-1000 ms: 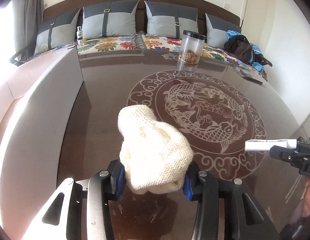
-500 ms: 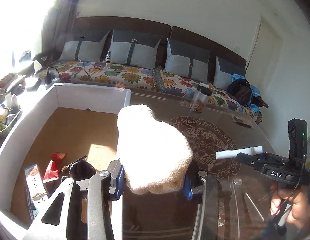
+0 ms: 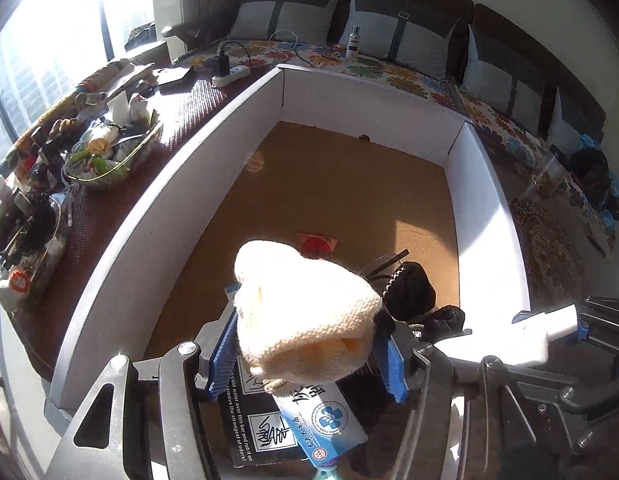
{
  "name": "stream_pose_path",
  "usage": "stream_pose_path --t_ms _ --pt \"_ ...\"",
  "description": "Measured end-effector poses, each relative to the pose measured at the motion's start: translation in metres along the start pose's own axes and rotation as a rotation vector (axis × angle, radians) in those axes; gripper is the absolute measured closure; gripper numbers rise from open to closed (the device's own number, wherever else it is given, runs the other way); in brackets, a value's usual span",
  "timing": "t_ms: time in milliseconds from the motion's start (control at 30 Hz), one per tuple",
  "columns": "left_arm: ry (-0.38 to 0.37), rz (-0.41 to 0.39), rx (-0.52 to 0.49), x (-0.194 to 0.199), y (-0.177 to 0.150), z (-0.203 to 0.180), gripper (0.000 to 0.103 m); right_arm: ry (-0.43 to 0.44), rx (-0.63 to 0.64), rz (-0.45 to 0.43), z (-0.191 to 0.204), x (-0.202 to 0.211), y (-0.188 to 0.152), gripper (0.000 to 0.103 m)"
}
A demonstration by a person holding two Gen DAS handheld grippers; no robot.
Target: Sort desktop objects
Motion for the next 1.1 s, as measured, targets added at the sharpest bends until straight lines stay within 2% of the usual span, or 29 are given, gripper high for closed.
stream_pose_path --t_ms 33,67,100,167,267,400,567,633,700,967,1100 --pt "0.008 -0.012 0.006 0.005 -0.002 0.008 0.023 -0.025 -0.006 0.002 0.002 -0.008 0.003 0.044" --pt "0.02 -0.029 0.008 0.011 -0.001 0.014 0.013 -0.047 -0.021 -0.015 0.002 -0.011 0.007 0.034" --pt "0.028 -0.047 0.006 0.016 0.0 0.015 0.009 -0.059 -0.036 -0.035 0.0 -0.01 0.011 0.031" --pt "0.032 -0.063 0.008 0.023 0.0 0.019 0.007 -0.073 -0.072 -0.082 -0.003 -0.001 0.014 0.021" --pt "0.01 -0.074 0.023 0.026 -0.006 0.018 0.007 -0.083 -0.118 -0.157 -0.009 0.02 0.016 0.013" --pt "-0.008 -0.075 0.046 0.027 -0.014 0.014 0.007 -0.113 -0.136 -0.207 -0.015 0.035 0.013 0.012" --pt "-0.002 -0.135 0.059 0.05 -0.011 0.011 0.007 -0.119 -0.143 -0.238 -0.015 0.044 0.013 0.012" --pt "0.035 -0.157 0.061 0.063 -0.007 0.011 0.007 -0.123 -0.141 -0.25 -0.015 0.05 0.011 0.012" --pt "0.07 -0.146 0.068 0.072 -0.007 0.012 0.007 -0.129 -0.136 -0.264 -0.014 0.055 0.01 0.012" --pt "0.128 -0.195 0.102 0.098 -0.018 0.007 0.007 -0.17 -0.089 -0.288 -0.007 0.066 0.008 0.012" --pt "0.269 -0.209 -0.004 0.105 -0.017 0.008 0.007 -0.174 -0.075 -0.272 -0.004 0.061 0.004 0.012"
Point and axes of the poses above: each gripper's, at about its wrist camera, not at the fingertips, and x roughly against the way its jaws point, z to its left, y to its top, the point moved 10 cm from there along -x, roughly the way its jaws point, and after that the axes turned 11 degrees about -y, right-handed, at the moved point
